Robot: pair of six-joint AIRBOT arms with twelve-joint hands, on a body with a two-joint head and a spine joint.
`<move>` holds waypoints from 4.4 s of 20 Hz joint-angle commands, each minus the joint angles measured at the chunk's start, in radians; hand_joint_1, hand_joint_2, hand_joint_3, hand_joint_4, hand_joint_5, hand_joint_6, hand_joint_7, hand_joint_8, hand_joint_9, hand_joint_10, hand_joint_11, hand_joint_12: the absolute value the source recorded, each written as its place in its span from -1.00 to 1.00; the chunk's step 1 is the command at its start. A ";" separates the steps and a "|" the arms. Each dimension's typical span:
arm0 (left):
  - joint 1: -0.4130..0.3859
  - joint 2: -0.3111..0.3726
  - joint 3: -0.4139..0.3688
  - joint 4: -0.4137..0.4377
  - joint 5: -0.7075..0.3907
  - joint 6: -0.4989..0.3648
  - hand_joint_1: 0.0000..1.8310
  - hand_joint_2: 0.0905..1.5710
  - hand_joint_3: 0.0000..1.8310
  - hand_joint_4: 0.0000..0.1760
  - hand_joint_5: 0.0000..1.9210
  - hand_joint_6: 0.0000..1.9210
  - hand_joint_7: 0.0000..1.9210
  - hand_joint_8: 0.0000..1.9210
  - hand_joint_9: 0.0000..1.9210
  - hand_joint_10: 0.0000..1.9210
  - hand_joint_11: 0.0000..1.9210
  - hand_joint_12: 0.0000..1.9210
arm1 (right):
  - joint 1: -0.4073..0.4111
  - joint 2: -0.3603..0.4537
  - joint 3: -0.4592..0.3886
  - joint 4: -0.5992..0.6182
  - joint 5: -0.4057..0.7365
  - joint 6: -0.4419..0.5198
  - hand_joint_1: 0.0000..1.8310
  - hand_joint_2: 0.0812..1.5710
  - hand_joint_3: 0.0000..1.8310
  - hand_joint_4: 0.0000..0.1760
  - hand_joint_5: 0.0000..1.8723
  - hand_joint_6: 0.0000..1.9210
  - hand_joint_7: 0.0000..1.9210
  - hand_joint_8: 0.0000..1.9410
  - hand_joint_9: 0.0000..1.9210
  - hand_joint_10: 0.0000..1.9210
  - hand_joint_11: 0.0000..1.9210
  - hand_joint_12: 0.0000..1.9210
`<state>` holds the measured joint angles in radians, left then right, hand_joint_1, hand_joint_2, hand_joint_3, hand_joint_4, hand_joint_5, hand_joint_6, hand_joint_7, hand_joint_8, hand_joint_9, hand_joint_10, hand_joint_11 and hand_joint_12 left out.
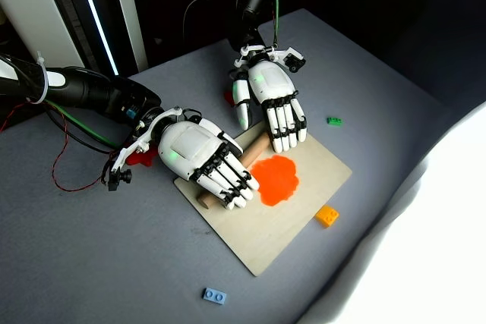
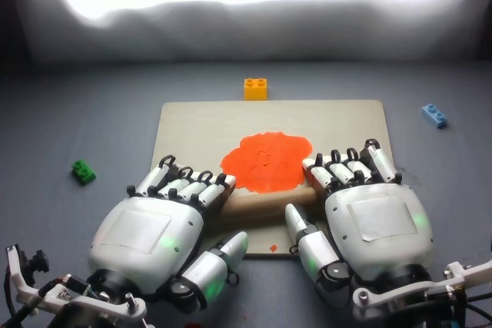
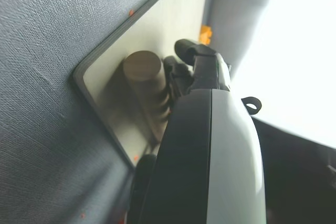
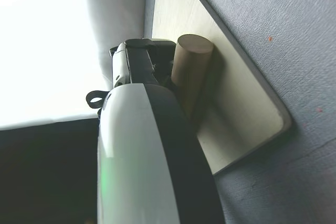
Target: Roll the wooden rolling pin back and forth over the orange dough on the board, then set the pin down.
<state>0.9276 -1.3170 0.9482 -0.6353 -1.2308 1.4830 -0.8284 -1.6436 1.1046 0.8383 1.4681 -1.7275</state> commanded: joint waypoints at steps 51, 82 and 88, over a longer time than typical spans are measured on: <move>-0.233 0.091 0.055 -0.009 0.237 -0.012 -1.00 0.92 -1.00 -1.00 -0.61 -0.99 -0.54 -1.00 -0.62 -0.99 -1.00 -0.26 | 0.095 0.086 -0.037 -0.125 0.104 -0.023 -1.00 0.95 -1.00 -1.00 -0.48 -1.00 -0.43 -1.00 -0.53 -0.88 -1.00 0.22; -0.426 0.431 -0.173 -0.066 0.656 0.075 -1.00 0.94 -1.00 -1.00 -0.60 -0.99 -0.54 -1.00 -0.63 -0.99 -1.00 -0.27 | 0.121 0.817 -0.435 -0.240 -0.159 0.356 -1.00 0.95 -1.00 -1.00 -0.45 -0.99 -0.39 -1.00 -0.49 -0.88 -1.00 0.26; -0.437 0.429 -0.177 -0.056 0.659 0.077 -1.00 0.93 -1.00 -1.00 -0.59 -0.99 -0.52 -0.99 -0.60 -0.98 -1.00 -0.21 | 0.103 0.822 -0.435 -0.240 -0.121 0.350 -1.00 0.96 -1.00 -1.00 -0.44 -0.99 -0.39 -1.00 -0.49 -0.88 -1.00 0.28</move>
<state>0.5026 -0.8948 0.7734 -0.7242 -0.4877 1.5585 -0.7280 -0.8307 0.6724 0.6579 1.2289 -1.3746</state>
